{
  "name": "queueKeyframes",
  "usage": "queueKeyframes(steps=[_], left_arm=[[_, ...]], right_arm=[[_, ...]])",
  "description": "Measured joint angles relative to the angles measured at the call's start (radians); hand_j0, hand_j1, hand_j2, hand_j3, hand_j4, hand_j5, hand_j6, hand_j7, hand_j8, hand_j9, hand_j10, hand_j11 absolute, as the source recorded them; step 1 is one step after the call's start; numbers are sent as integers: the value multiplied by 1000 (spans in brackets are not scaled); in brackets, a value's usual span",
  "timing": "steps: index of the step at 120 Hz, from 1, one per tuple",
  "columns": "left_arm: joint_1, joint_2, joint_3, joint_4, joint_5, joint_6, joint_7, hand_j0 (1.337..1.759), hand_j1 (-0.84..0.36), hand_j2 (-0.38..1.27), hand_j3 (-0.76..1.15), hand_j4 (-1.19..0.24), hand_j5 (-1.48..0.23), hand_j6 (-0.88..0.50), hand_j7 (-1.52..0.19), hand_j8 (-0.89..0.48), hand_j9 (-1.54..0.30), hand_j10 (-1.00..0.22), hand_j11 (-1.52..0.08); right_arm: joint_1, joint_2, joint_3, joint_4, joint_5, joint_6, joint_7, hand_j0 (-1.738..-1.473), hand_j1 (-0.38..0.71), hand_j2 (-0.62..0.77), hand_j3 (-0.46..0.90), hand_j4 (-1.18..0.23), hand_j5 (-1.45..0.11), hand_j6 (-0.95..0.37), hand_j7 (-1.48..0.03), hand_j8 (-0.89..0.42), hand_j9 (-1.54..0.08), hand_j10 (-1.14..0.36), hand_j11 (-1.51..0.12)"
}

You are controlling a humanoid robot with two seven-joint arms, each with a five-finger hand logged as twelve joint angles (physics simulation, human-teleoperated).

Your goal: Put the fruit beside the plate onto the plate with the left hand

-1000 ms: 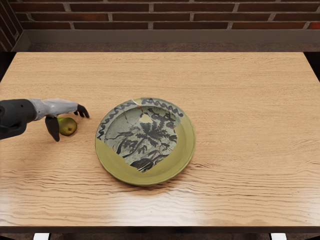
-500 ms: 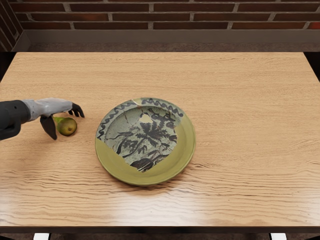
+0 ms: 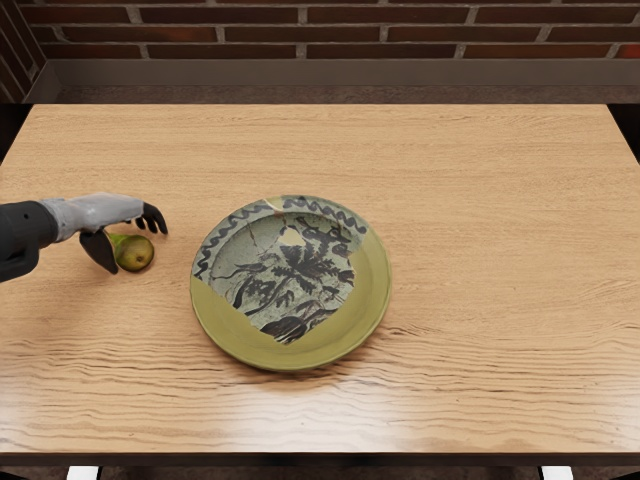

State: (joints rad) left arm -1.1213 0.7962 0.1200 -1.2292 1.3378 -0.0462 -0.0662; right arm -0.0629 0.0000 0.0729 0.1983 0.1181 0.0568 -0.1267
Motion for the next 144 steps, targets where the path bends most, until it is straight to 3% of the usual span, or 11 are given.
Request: queueKeyframes(steps=[51, 60, 69, 81, 144], left_arm=[[44, 0, 2, -1, -2, 58, -24, 1662, -120, 101, -44, -399, -514, -400, -513, -400, -513, -399, -512], [50, 0, 2, 0, -2, 70, -28, 1664, -130, 2, 193, -403, -513, -404, -512, -405, -510, -406, -508], [51, 0, 3, 0, -3, 78, -30, 1662, -127, 68, 107, -407, -520, -408, -518, -409, -516, -410, -514], [51, 0, 3, 0, -4, 84, -31, 1658, -140, 102, 133, -423, -543, -424, -541, -425, -539, -426, -538], [52, 13, 0, -5, -8, 98, -44, 1657, -228, 153, 13, -510, -663, -496, -663, -501, -663, -509, -663]], right_arm=[[0, 0, 0, 0, 0, 0, 0, -1658, -320, -5, 0, -24, -31, -24, -31, -24, -31, -24, -31], [0, 0, 0, 0, 0, 0, 0, -1658, -320, -5, 0, -24, -31, -24, -31, -24, -31, -24, -31], [0, 0, 0, 0, 0, 0, 0, -1658, -320, -5, 0, -24, -31, -24, -31, -24, -31, -24, -31], [0, 0, 0, 0, 0, 0, 0, -1658, -320, -5, 0, -24, -31, -24, -31, -24, -31, -24, -31], [0, 0, 0, 0, 0, 0, 0, -1658, -320, -5, 0, -24, -31, -24, -31, -24, -31, -24, -31]])
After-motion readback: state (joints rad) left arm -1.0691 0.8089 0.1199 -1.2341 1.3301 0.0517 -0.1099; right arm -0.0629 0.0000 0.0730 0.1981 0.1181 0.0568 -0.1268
